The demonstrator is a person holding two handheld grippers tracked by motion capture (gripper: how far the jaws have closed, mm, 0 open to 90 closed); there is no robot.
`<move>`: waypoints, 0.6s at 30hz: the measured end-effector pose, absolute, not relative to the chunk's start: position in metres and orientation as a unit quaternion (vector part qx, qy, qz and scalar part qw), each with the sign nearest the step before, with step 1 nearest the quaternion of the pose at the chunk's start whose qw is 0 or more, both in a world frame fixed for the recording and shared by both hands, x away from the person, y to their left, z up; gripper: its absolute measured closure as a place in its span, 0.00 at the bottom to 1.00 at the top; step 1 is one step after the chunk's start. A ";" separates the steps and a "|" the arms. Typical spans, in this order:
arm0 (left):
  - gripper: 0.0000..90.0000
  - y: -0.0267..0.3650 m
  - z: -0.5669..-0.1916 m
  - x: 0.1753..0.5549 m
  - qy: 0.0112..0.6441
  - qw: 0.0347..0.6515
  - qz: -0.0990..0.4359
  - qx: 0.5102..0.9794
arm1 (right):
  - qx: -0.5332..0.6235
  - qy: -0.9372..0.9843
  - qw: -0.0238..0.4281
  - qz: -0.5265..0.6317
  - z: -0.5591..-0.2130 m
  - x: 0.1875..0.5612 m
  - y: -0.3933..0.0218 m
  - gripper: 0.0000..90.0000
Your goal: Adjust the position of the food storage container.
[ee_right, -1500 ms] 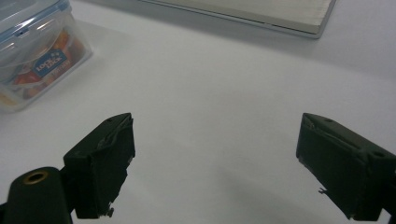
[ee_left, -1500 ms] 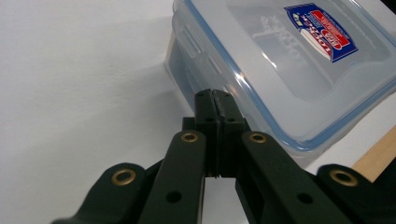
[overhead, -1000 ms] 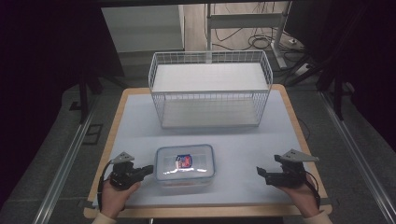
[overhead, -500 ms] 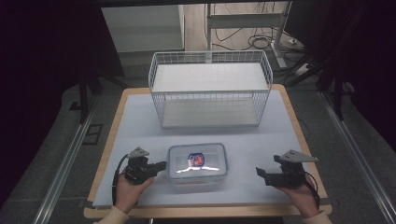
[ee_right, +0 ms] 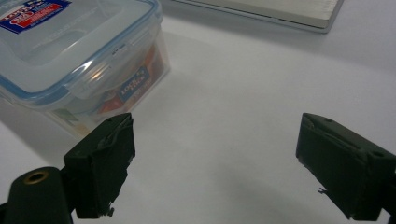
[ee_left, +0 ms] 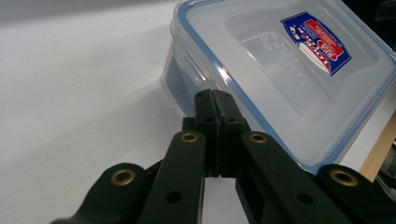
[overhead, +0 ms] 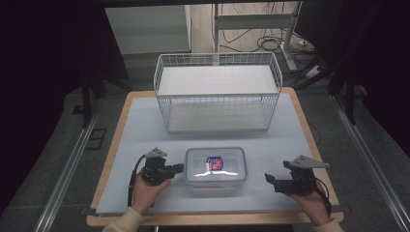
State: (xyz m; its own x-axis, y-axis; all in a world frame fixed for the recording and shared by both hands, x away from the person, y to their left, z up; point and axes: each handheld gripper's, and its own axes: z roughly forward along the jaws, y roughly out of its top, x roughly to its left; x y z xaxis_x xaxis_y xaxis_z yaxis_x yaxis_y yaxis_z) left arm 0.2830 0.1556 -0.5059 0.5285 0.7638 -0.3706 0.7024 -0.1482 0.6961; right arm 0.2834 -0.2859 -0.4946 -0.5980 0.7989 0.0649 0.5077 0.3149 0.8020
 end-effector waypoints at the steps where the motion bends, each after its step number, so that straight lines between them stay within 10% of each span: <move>1: 1.00 0.154 -0.506 0.284 0.485 0.438 0.034 0.756 | 0.413 0.792 0.176 0.415 -0.495 0.283 -0.286 0.13; 18: 0.98 0.170 -0.501 0.286 0.486 0.462 0.027 0.741 | 0.411 0.786 0.176 0.426 -0.493 0.283 -0.287 0.13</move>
State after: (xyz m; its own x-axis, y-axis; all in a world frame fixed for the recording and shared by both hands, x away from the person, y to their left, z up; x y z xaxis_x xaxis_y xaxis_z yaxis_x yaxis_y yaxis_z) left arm 0.2855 0.1698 -0.5014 0.5256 0.7456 -0.4096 0.6961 -0.1002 0.7109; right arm 0.2828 -0.2865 -0.4933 -0.5997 0.7968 0.0735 0.4966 0.2985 0.8150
